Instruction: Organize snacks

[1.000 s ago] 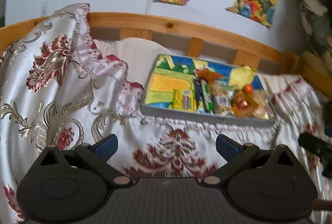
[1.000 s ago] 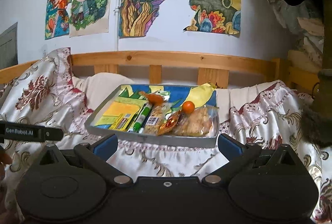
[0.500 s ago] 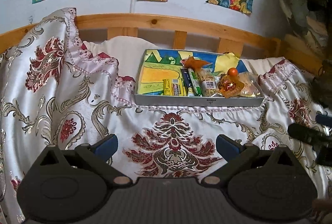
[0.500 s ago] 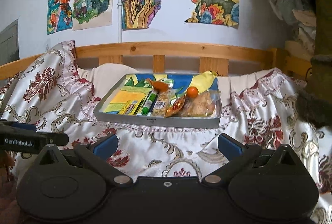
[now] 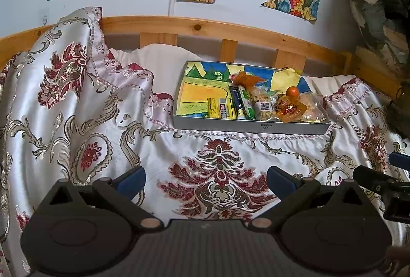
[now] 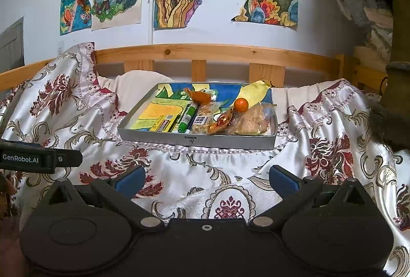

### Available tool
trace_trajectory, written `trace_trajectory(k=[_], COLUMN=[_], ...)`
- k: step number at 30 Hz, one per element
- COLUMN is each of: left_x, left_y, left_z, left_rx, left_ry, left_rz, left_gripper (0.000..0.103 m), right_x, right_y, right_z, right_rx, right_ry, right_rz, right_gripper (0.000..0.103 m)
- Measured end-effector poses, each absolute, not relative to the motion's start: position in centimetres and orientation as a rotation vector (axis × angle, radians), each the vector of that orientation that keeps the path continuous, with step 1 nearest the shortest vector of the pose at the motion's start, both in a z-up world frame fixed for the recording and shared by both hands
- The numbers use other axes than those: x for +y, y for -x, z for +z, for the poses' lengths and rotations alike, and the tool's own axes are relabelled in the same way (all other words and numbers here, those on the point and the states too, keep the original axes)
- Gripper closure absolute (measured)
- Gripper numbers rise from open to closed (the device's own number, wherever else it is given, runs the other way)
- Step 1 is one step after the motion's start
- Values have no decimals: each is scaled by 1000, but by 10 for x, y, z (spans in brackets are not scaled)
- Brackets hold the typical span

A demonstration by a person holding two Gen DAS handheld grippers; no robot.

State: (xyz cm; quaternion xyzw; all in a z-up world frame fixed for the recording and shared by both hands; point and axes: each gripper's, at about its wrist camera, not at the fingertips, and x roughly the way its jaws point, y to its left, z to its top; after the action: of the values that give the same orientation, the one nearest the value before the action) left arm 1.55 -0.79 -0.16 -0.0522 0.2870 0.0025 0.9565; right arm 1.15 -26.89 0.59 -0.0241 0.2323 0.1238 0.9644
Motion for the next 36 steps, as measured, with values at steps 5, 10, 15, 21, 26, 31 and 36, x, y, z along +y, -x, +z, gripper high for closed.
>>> trace_trajectory(k=[5,10,15,21,26,31,36], left_x=[-8,-7,-7,-7,-7,-6,-6], left_y=[-14,-14,-14,-14,-14,-13,-13], left_z=[-1,-2,-2,-2,-2,-1,-1], left_rx=[577,580,581,581,581,577,577], left_ry=[103,109,109,110,109,110,109], left_rz=[8,14,14,14,14,15,15], left_gripper=[1,1,1,1,1,1,1], right_x=[-270,-269,-269,-269,-269,-269,-269], right_y=[-12,-12,-12,-12,-12,-12,-12], right_z=[6,6,5,5,5,5,5], right_rx=[470,469,470,472,472,472,472], right_ry=[48,54,52,52,52,52,52], right_rz=[252,256,255,255,254,254,254], right_gripper=[1,1,1,1,1,1,1])
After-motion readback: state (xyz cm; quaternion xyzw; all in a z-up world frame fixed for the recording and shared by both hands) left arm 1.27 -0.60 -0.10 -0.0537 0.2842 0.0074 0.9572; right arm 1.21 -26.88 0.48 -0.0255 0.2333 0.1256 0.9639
